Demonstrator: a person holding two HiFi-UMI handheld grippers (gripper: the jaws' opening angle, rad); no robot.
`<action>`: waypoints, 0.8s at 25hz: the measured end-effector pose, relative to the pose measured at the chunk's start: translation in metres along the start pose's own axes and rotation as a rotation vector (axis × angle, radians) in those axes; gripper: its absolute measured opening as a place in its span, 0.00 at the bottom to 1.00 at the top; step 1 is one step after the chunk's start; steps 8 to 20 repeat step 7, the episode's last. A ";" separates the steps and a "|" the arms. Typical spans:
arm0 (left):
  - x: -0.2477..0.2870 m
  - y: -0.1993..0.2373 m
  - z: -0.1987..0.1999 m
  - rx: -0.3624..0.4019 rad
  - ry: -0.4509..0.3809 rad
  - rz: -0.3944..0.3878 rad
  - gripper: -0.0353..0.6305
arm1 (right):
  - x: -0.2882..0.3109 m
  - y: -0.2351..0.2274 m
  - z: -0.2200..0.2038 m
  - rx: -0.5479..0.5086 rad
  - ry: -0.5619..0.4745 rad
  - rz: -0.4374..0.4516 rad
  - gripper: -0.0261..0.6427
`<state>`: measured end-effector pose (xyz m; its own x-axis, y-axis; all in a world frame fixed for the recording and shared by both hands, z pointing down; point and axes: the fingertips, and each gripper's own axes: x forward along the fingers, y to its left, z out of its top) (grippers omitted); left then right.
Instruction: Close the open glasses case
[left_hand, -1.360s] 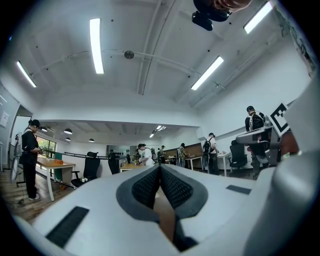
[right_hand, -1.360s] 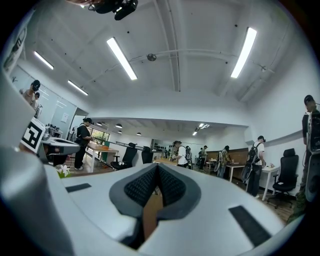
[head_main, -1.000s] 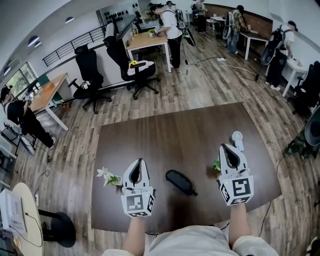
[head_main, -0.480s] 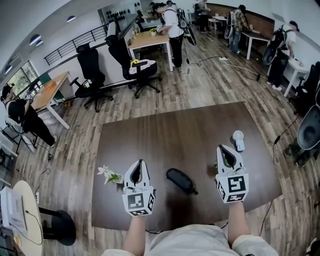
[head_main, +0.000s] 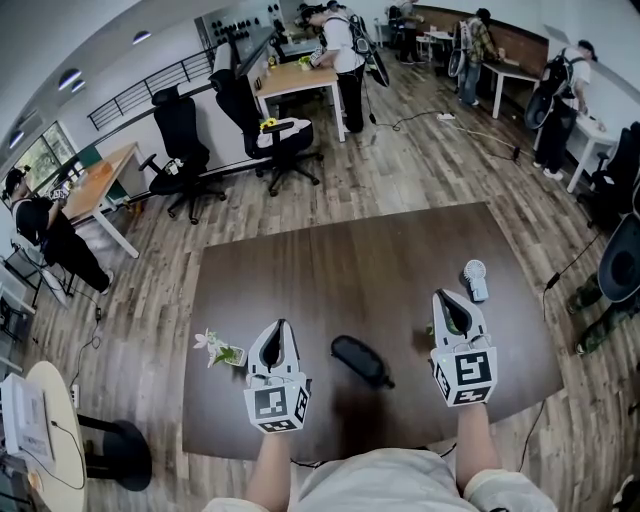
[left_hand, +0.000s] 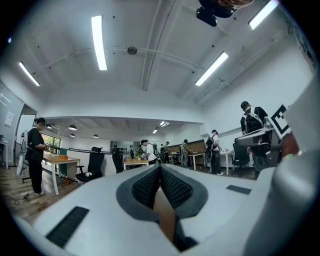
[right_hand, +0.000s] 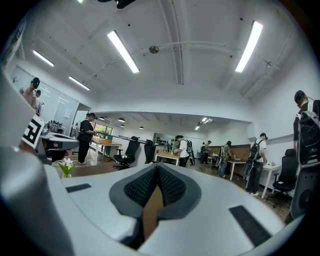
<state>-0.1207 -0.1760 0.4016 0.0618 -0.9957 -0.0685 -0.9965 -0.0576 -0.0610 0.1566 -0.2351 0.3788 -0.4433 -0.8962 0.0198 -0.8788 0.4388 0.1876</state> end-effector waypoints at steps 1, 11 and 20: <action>0.000 -0.001 0.000 0.000 0.000 -0.001 0.06 | -0.001 -0.001 0.001 0.000 -0.001 0.000 0.04; 0.001 -0.008 0.003 0.002 -0.004 -0.009 0.06 | -0.004 -0.006 0.001 -0.001 -0.001 -0.002 0.04; 0.001 -0.008 0.003 0.002 -0.004 -0.009 0.06 | -0.004 -0.006 0.001 -0.001 -0.001 -0.002 0.04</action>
